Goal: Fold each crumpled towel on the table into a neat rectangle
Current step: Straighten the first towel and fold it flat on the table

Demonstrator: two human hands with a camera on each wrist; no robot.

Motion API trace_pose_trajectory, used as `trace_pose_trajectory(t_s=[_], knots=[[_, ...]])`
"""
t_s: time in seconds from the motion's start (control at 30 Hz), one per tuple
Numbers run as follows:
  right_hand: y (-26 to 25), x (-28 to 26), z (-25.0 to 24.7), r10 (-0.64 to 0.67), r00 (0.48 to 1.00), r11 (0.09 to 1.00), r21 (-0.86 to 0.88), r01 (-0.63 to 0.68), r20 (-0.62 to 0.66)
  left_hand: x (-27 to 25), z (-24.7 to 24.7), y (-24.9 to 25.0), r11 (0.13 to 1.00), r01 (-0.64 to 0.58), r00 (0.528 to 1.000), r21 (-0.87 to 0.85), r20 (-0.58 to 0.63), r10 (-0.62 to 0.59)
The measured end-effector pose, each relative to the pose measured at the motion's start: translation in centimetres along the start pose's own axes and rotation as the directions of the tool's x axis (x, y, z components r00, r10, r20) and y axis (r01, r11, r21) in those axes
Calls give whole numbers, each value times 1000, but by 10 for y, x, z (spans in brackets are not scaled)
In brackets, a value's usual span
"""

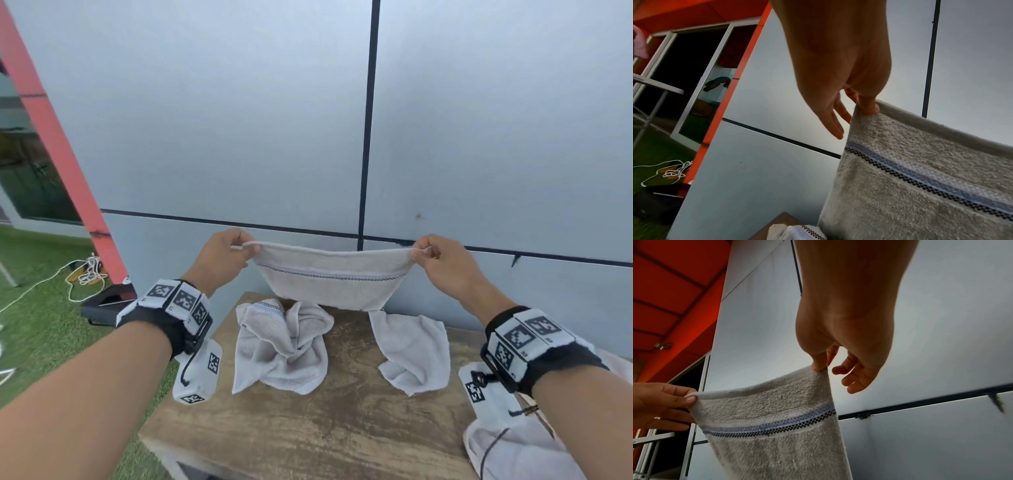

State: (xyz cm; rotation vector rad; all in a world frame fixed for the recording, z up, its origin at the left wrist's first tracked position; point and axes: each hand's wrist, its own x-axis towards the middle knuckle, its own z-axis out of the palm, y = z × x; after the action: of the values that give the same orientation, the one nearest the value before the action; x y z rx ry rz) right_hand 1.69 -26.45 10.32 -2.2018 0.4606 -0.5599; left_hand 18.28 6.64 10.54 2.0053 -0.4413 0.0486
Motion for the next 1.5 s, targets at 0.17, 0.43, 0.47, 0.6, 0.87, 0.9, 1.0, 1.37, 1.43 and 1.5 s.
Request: trace_pose_trajectory(t_s=[0.17,0.43,0.47,0.6,0.87,0.9,1.0,1.37,1.43,1.5], knots=[[-10,-57,-30,-84,996,996,45,82,27,-48,-17,17,993,-74,996,-92,40,77],[-35,-111,-63,-147,987,975,160,156,-65,-97,-38,55,960,-232,973,-159,-31,230],[-38,-114,-66,-147,986,969,187,161,-83,-103,-41,61,953,-247,969,-174,-39,244],[-52,-130,-81,-151,977,951,247,184,-149,-120,-49,82,943,-293,956,-157,-43,290],[-49,-159,-100,-88,995,912,397,100,-49,-144,-57,85,985,-51,960,-166,263,94],[-42,-161,-98,-64,998,921,385,60,-4,-145,-54,79,991,3,944,-135,328,42],[-9,-163,-80,26,991,979,199,-53,133,-155,-35,52,992,85,892,96,436,-119],[102,-153,18,316,890,946,-45,-320,329,-143,56,-56,908,89,905,410,347,-245],[113,-136,26,300,908,954,-113,-279,292,-129,64,-62,905,79,938,418,276,-209],[120,-115,34,232,943,960,-215,-181,238,-111,72,-66,898,74,959,434,216,-184]])
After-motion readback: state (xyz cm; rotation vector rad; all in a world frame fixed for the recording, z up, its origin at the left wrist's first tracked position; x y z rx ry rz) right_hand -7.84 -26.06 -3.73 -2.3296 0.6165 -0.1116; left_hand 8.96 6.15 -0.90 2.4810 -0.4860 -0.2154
